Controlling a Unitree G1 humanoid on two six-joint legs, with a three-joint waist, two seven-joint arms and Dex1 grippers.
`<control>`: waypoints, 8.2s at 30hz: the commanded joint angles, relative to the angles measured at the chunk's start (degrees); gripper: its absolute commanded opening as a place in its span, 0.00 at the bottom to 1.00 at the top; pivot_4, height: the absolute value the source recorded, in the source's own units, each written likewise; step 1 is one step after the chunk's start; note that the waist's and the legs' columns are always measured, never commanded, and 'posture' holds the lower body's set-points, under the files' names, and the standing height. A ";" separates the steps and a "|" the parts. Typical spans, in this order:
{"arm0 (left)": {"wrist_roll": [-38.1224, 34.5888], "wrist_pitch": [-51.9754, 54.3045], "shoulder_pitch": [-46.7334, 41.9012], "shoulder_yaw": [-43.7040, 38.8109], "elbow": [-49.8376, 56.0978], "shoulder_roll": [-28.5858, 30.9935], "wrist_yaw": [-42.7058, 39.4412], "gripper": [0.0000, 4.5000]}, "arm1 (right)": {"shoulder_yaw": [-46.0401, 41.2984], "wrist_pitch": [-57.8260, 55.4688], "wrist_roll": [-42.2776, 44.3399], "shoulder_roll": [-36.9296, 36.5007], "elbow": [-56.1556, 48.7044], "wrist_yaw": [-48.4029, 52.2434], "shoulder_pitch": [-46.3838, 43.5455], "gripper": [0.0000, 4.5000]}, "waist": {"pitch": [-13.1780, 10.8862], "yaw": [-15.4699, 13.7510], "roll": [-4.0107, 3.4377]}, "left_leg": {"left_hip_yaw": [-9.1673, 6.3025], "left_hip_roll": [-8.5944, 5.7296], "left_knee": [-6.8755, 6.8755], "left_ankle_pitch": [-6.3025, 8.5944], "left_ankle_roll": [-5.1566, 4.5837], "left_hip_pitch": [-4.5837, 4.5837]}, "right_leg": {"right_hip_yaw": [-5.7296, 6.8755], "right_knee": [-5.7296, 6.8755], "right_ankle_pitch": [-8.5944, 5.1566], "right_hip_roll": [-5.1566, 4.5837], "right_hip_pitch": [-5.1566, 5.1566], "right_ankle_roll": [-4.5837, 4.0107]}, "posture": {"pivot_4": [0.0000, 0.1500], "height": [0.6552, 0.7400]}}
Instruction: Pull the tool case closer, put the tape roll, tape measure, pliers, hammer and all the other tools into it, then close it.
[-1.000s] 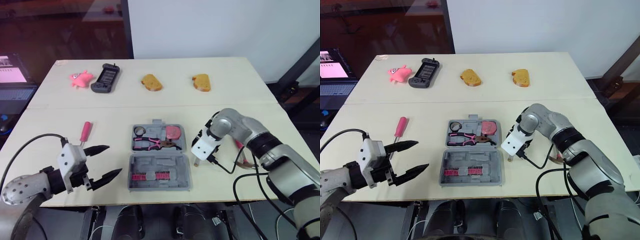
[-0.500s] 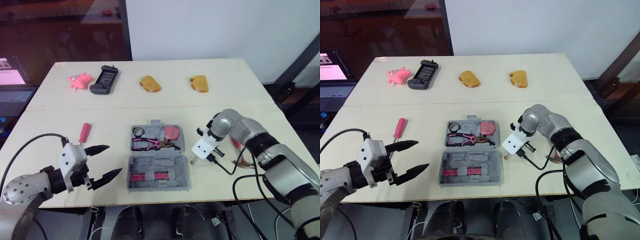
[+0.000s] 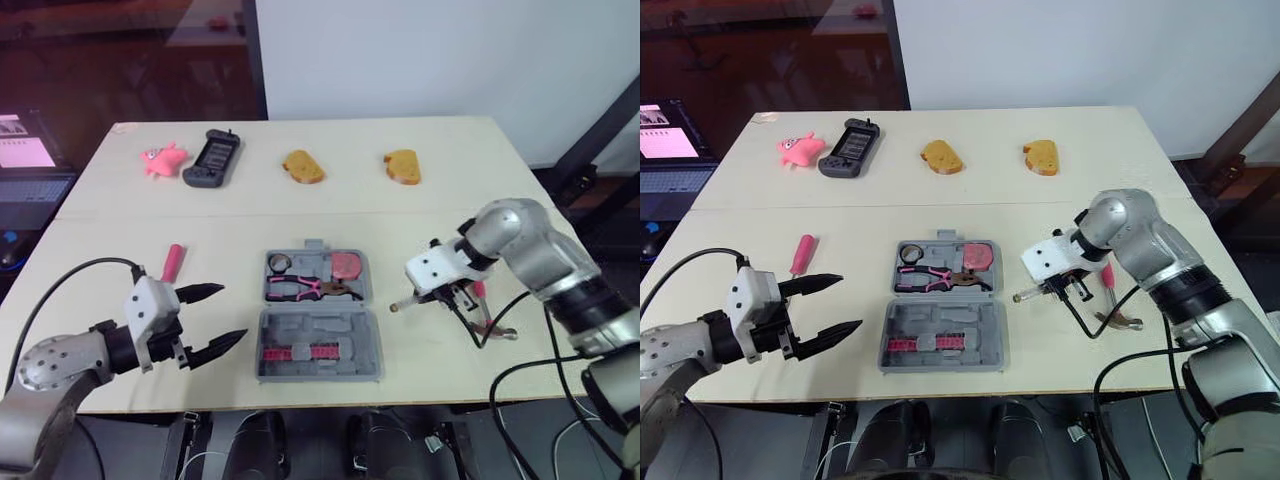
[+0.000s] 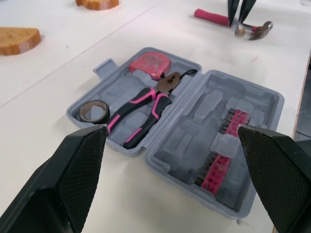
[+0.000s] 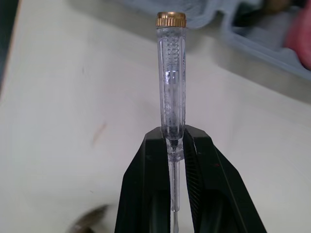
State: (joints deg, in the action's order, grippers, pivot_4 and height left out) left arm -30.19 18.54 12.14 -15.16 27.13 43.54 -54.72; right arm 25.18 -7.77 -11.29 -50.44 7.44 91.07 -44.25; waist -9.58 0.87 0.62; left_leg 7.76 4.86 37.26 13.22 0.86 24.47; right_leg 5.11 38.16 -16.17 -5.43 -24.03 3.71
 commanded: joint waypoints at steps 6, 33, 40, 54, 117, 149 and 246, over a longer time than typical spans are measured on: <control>0.48 -1.13 -3.32 1.55 -1.46 0.52 -1.63 1.00 | -7.82 -41.03 1.95 0.88 -15.44 -9.81 5.67 0.01 | 0.00 -0.12 0.01 | 0.01 -0.01 -0.02 0.01 -0.01 0.04 | 0.00 0.00 0.00 -0.06 -0.06 -0.01 | 1.00 0.75; -0.89 -0.20 -1.71 -0.59 0.34 1.40 -2.89 1.00 | -20.37 -84.73 14.17 21.87 -20.79 -54.86 17.18 0.43 | 0.15 0.11 0.24 | -0.02 -0.01 -0.03 0.04 -0.07 0.28 | 0.00 -0.01 0.02 0.01 -0.26 -0.02 | 1.00 0.75; -1.19 -0.46 -2.83 -0.46 -0.79 2.43 -3.74 1.00 | -19.82 -84.73 21.85 14.01 -26.70 -55.73 13.73 0.99 | 0.13 -0.06 0.21 | -0.02 -0.05 -0.02 0.04 -0.08 0.36 | 0.00 -0.02 0.02 -0.05 -0.32 -0.02 | 1.00 0.75; -5.89 1.22 -4.97 -1.16 -1.33 2.76 -7.42 1.00 | -27.14 -60.99 25.41 10.98 -33.81 -56.87 30.70 0.99 | 0.13 -0.14 0.24 | -0.07 -0.02 -0.01 0.04 -0.07 0.46 | 0.00 -0.06 0.02 0.04 -0.36 0.02 | 1.00 0.75; -5.26 -3.98 10.15 -13.52 -2.33 1.69 -10.64 1.00 | 30.19 -67.89 28.32 16.55 -19.54 -30.99 -27.30 0.01 | 0.11 0.26 0.20 | -0.04 0.01 0.03 0.05 -0.10 0.68 | 0.07 0.00 0.05 -0.10 -0.62 -0.05 | 1.00 0.75; -5.42 -3.22 14.80 -13.24 3.21 -0.89 -5.70 1.00 | 32.80 -64.03 21.32 34.93 -1.57 -42.09 -22.56 0.01 | 0.12 0.34 0.20 | -0.05 0.02 0.17 0.04 -0.08 0.88 | 0.20 0.06 0.08 -0.04 -0.75 -0.07 | 1.00 0.75; 0.63 -25.79 6.09 -22.69 -45.82 1.79 -15.80 1.00 | -47.48 5.64 32.03 2.21 -0.84 -26.71 48.09 1.00 | 0.15 -0.17 0.27 | -0.11 0.03 0.10 0.02 -0.02 0.66 | 0.36 -0.09 0.05 -0.05 -0.43 -0.07 | 1.00 0.75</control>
State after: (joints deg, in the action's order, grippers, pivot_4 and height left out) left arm -28.66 -5.57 17.87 -35.20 -18.25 45.29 -70.74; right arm -19.12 -4.46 19.88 -47.33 6.26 64.68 3.26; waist -9.43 0.69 0.89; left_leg 7.63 4.89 37.39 13.23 0.83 25.10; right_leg 5.47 38.07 -16.13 -5.49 -24.44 3.61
